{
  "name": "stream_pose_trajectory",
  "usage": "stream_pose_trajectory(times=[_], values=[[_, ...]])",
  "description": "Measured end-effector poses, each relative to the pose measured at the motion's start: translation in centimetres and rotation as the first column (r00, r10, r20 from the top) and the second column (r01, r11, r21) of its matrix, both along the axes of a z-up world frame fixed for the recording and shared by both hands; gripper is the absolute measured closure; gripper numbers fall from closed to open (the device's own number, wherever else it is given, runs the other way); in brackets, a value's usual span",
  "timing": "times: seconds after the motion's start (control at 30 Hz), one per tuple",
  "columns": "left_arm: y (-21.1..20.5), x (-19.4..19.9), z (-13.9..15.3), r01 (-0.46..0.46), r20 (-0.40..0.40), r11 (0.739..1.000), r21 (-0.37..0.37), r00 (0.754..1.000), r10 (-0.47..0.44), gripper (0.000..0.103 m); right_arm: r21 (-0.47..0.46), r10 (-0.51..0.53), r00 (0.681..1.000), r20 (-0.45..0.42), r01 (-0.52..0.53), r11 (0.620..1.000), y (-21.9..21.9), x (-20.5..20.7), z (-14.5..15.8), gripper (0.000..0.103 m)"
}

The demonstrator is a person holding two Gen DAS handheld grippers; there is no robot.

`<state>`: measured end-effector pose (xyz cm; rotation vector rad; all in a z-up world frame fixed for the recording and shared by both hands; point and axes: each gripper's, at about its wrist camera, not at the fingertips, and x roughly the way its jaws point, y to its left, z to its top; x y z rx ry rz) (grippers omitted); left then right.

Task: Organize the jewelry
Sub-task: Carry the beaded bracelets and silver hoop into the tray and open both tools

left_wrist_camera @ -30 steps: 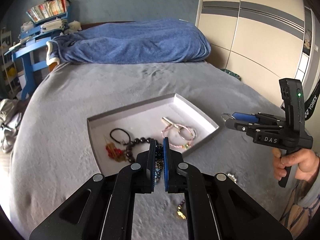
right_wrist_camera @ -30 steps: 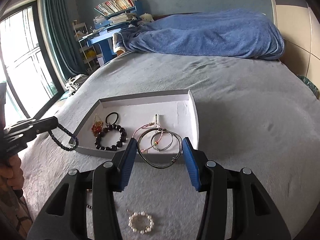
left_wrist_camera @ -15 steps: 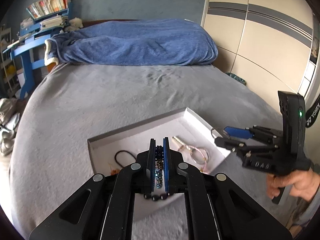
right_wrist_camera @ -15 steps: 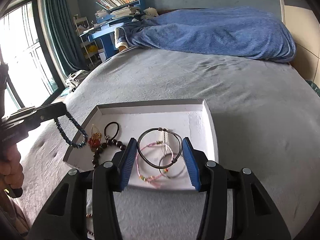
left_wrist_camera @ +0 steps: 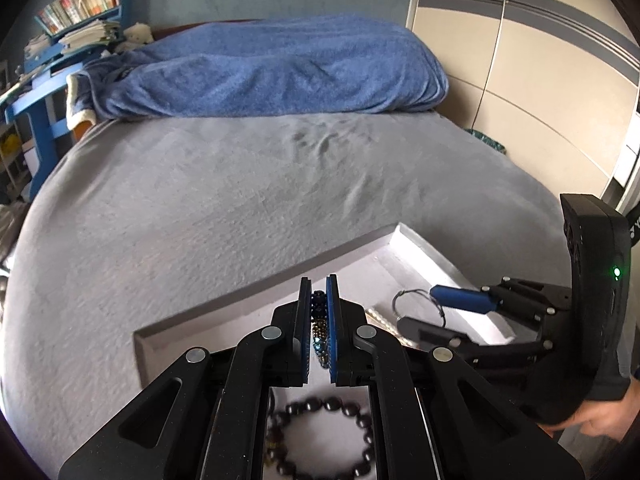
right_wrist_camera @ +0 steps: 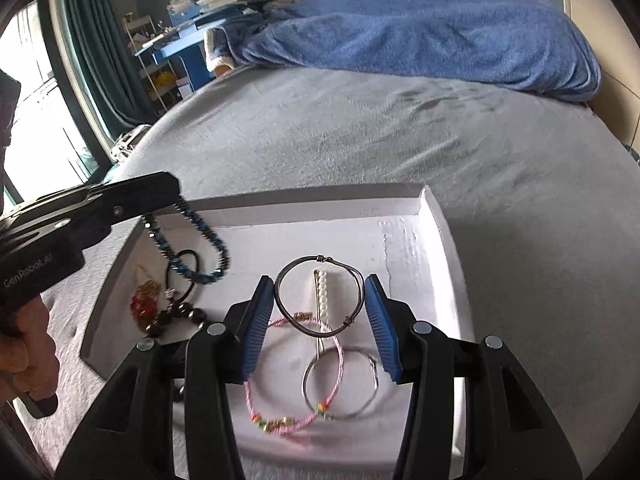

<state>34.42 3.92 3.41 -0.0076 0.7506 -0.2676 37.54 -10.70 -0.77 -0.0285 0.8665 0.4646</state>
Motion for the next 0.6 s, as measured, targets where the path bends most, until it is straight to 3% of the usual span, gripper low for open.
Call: stream_pose_trajectory(times=[0.33, 0.5, 0.53, 0.6], values=[[0.2, 3.1, -5.1, -0.040, -0.136, 0.997, 0.065, 0.990, 0.049, 0.095, -0.067, -0.009, 0.997, -0.078, 0.004, 0.998, 1.3, 3.1, -2.6, 0.056], [0.6, 2.9, -5.1, -0.061, -0.134, 0.995, 0.085, 0.988, 0.072, 0.095, -0.093, -0.012, 0.998, -0.069, 0.006, 0.996, 1.4, 3.0, -2.8, 0.056], [0.7, 2.8, -4.9, -0.064, -0.126, 0.994, 0.093, 0.989, 0.075, 0.093, -0.094, -0.017, 0.998, -0.068, 0.010, 0.996, 1.4, 2.9, -2.7, 0.055], [0.9, 2.5, -4.6, -0.072, -0.115, 0.993, 0.094, 0.990, 0.083, 0.078, -0.088, -0.016, 0.998, -0.059, 0.011, 0.996, 1.2, 2.7, -2.6, 0.054]])
